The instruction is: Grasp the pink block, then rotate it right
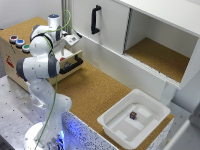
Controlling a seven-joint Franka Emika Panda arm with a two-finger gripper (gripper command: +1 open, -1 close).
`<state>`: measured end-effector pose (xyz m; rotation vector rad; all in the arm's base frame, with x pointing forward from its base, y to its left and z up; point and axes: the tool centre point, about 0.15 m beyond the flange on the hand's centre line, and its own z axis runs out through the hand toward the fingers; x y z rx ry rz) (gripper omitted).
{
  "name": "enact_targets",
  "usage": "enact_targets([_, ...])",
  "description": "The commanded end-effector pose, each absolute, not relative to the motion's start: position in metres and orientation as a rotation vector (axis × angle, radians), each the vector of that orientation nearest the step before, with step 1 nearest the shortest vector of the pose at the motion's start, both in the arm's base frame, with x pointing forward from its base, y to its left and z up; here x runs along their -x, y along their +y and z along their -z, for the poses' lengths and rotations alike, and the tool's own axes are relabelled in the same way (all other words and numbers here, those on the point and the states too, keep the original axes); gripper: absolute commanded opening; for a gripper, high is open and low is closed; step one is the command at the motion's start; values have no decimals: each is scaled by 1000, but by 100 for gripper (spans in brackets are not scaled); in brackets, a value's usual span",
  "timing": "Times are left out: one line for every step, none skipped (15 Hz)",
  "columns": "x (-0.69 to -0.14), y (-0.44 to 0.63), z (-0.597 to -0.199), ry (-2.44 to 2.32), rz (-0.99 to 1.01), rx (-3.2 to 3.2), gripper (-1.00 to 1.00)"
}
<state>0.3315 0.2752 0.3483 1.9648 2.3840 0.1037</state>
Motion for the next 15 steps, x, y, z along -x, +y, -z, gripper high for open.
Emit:
enact_targets([-364,277,-322,2447,-193,-1907,100])
enact_targets([-369,279,-320,2452,-185,-1904,100])
enact_targets([-372,282,-316,2457,-172,-1893,100])
enact_targets([-374,283,-314,2460,-157,-1891,100])
enact_targets([-375,284,-313,2457,-138,-1879,100])
enact_targets([-374,283,-311,2466,-113,-1859,100])
enact_targets([-375,282,-310,2456,-101,-1860,-100])
enact_targets([-377,280,-309,2448,-84,-1875,-100])
enact_targets([-377,278,-312,2442,-76,-1894,-100])
enact_targets([-377,277,-315,2434,-73,-1904,-100])
enact_targets([-376,276,-318,2431,-70,-1915,-100])
enact_targets([-375,276,-323,2423,-67,-1933,-100])
enact_targets([-375,275,-328,2416,-66,-1947,-100])
enact_targets([-375,276,-333,2402,-70,-1971,-100])
enact_targets([-375,276,-341,2388,-82,-1995,-100])
